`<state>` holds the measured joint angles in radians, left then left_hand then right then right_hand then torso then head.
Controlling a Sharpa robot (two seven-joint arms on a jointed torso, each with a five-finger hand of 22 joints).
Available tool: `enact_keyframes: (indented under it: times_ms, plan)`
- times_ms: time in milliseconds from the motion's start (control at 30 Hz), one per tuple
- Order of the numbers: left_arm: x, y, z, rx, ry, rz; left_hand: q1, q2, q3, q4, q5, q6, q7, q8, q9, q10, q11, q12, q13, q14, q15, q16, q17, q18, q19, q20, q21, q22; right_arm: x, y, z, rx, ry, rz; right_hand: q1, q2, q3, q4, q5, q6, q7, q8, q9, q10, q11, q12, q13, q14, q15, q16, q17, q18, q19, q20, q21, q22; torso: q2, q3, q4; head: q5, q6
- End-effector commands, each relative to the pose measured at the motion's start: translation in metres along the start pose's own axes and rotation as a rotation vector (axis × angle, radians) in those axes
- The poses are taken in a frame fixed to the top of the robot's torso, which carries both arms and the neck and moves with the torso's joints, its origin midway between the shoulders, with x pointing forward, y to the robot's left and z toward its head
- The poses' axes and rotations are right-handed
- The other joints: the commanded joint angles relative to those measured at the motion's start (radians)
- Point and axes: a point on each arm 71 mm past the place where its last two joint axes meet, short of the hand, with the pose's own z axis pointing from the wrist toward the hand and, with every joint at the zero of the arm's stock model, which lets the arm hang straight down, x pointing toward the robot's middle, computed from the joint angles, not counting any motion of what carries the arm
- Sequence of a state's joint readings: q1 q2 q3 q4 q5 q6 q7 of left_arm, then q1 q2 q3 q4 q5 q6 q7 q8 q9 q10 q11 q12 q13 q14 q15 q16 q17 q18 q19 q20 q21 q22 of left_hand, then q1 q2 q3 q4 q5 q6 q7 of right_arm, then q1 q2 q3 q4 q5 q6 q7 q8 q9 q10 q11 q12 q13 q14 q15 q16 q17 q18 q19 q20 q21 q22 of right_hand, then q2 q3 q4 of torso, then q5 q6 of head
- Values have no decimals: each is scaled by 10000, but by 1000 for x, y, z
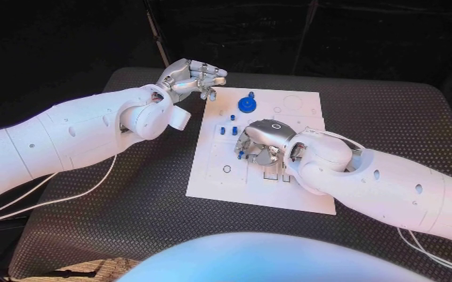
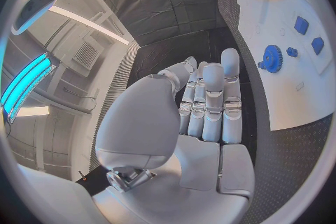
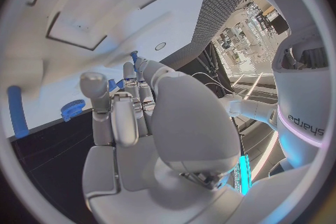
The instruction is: Assemble the parts on the task board
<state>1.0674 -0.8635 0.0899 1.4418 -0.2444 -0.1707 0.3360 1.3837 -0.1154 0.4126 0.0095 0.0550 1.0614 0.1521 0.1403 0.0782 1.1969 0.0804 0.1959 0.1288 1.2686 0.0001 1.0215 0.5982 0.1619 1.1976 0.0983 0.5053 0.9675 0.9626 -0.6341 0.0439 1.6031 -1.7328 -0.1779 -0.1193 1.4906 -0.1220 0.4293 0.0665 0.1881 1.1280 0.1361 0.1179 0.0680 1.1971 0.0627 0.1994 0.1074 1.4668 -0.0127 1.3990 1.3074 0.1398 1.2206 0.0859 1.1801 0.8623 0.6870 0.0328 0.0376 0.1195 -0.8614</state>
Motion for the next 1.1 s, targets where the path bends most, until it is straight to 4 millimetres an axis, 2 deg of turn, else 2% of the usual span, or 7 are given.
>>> enact_keyframes:
  times_ms: [33, 933, 1033, 1100]
  plan:
    - [2, -2, 1, 68, 138, -100, -32, 75, -37, 6, -13, -23, 14, 24, -13, -70, -15, 50, 16, -56, -5, -46, -16, 199, -68, 34, -33, -8, 0, 2, 1, -117, 29, -147, -104, -11, 59, -19, 56, 8, 40, -27, 10, 15, 38, -55, -8, 564, -21, 29, 1, -51, 44, 30, 41, 4, 3, -1, -1, 19, -11]
    - [2, -1, 1, 11, 235, -134, -32, 82, -46, 1, -12, -29, 14, 25, -15, -85, -14, 61, 21, -68, -3, -64, -41, 199, -71, 37, -47, -18, 7, 3, 6, 54, 802, -702, -233, -26, 76, -49, 7, 16, 42, -45, 14, 31, 49, -95, -17, 559, -8, 30, -15, -43, 7, 47, 29, -29, -4, 1, -6, 22, -57]
    - [2, -1, 1, 1, 243, -137, -32, 82, -46, 1, -12, -29, 14, 25, -15, -85, -14, 61, 21, -68, -3, -64, -41, 199, -71, 37, -47, -18, 7, 3, 6, 43, 782, -744, -333, -64, 62, -46, -20, -31, 52, -83, 5, -10, 62, -143, -33, 554, 6, 26, -29, -38, -22, 58, 12, -59, -1, 3, -12, 18, -52]
    - [2, -1, 1, -7, 247, -138, -32, 82, -46, 1, -12, -29, 14, 25, -15, -85, -14, 61, 21, -68, -3, -64, -41, 199, -71, 37, -47, -18, 7, 3, 6, 34, 732, -759, -652, -221, -51, 69, 77, -287, 129, -246, -34, -271, 141, -318, -111, 536, 86, -6, -89, -31, -93, 104, -48, -150, 0, 5, -13, 14, -48]
